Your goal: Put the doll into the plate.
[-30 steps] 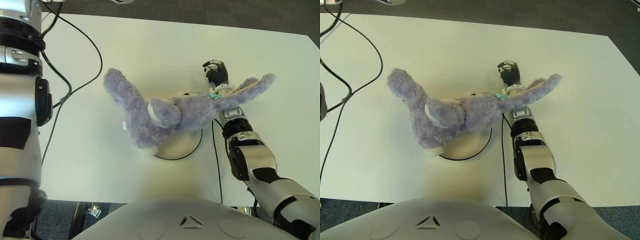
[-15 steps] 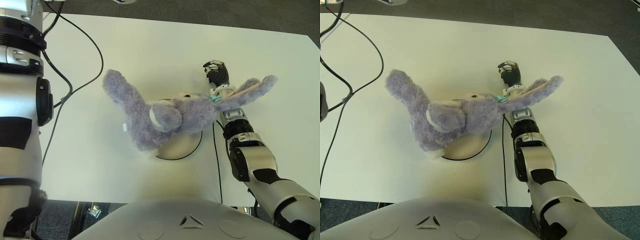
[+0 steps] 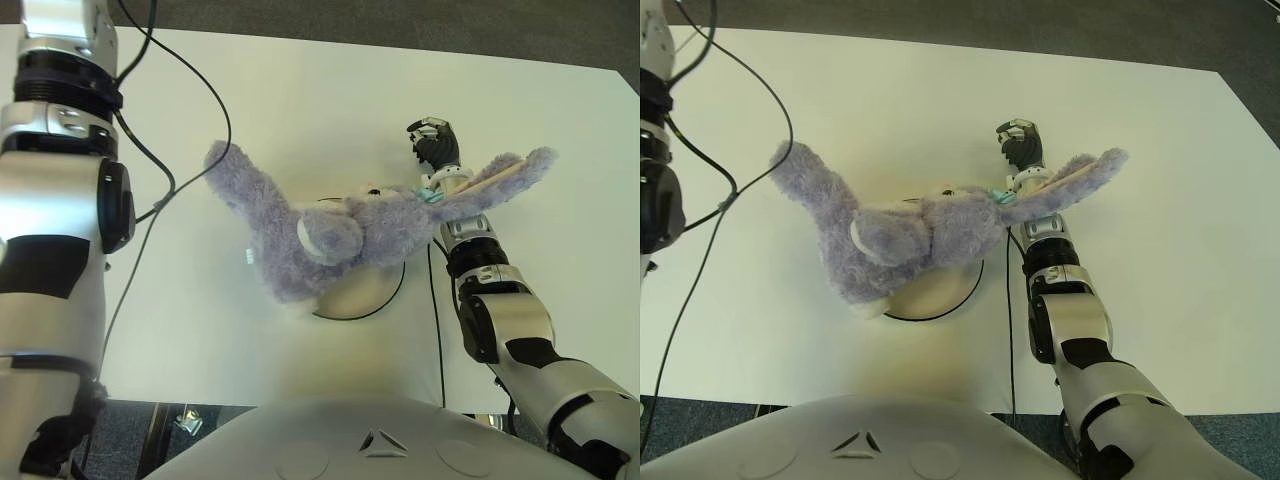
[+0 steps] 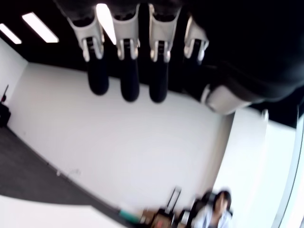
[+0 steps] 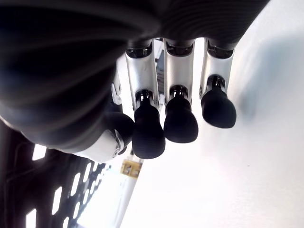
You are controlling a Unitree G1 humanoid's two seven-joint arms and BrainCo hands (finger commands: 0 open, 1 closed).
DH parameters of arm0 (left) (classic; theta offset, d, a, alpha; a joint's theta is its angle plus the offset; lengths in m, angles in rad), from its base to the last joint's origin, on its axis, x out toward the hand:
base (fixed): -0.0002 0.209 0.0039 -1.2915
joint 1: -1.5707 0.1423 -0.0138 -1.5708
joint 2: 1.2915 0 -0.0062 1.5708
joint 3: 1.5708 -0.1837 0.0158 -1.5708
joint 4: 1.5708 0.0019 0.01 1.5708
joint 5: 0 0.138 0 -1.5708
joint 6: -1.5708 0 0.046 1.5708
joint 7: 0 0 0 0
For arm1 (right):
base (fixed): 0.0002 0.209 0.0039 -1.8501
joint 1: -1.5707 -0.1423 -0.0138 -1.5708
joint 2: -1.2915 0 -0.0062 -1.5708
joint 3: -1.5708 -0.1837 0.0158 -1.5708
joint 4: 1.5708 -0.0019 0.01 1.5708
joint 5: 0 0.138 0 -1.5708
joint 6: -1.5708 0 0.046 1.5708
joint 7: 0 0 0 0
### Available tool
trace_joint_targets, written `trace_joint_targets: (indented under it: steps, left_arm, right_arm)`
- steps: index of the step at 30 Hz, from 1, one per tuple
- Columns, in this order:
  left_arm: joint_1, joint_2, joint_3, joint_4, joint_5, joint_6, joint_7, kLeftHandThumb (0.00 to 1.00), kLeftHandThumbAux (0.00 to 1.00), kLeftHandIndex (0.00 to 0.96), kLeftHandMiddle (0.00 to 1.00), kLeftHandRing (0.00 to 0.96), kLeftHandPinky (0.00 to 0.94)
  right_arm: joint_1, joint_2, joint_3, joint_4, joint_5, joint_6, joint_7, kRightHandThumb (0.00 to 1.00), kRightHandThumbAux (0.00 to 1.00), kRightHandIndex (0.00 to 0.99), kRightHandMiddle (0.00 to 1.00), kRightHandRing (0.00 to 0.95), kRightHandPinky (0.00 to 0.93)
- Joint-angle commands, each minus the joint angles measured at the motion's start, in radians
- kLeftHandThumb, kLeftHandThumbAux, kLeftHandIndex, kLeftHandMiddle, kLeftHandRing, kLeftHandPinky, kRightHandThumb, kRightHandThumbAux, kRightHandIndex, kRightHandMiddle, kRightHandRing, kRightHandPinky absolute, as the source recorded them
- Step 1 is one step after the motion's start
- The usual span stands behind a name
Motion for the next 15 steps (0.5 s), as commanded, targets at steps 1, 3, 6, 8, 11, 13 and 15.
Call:
trace_joint_targets:
  steps: [1,3,6,8,11,13,15]
  left_arm:
    - [0.310,-0.267,0.207,0.148,-0.120,0.216,0.580,0.712,0.699,0.441,0.680,0.666,0.651]
    - [0.336,-0.289,0.209,0.117,-0.115,0.209,0.593,0.713,0.699,0.442,0.690,0.675,0.656]
    - [0.378,-0.331,0.205,0.073,-0.099,0.198,0.622,0.713,0.700,0.442,0.697,0.683,0.659]
    - [0.392,-0.344,0.204,0.054,-0.090,0.202,0.637,0.713,0.700,0.443,0.700,0.686,0.662]
    - [0.411,-0.361,0.204,0.030,-0.079,0.223,0.659,0.713,0.700,0.443,0.704,0.690,0.671]
    - [0.422,-0.369,0.206,0.021,-0.075,0.242,0.668,0.713,0.700,0.443,0.705,0.692,0.676]
    - [0.434,-0.374,0.209,0.012,-0.074,0.262,0.672,0.714,0.699,0.443,0.707,0.695,0.678]
  right_arm:
    - [0.125,0.045,-0.103,-0.118,0.112,-0.024,-0.031,0.710,0.718,0.439,0.762,0.757,0.760]
    - [0.135,0.055,-0.113,-0.142,0.120,-0.027,-0.039,0.711,0.718,0.439,0.764,0.759,0.764]
    - [0.158,0.069,-0.122,-0.197,0.124,-0.023,-0.049,0.712,0.717,0.439,0.768,0.762,0.768]
    - [0.169,0.074,-0.124,-0.222,0.124,-0.017,-0.051,0.713,0.717,0.440,0.770,0.765,0.770]
    - [0.191,0.079,-0.125,-0.273,0.123,-0.004,-0.054,0.713,0.716,0.440,0.774,0.771,0.771]
    - [0.204,0.081,-0.126,-0.306,0.123,0.008,-0.056,0.713,0.716,0.440,0.775,0.773,0.773]
    - [0.217,0.083,-0.127,-0.341,0.123,0.023,-0.058,0.714,0.715,0.440,0.777,0.774,0.776]
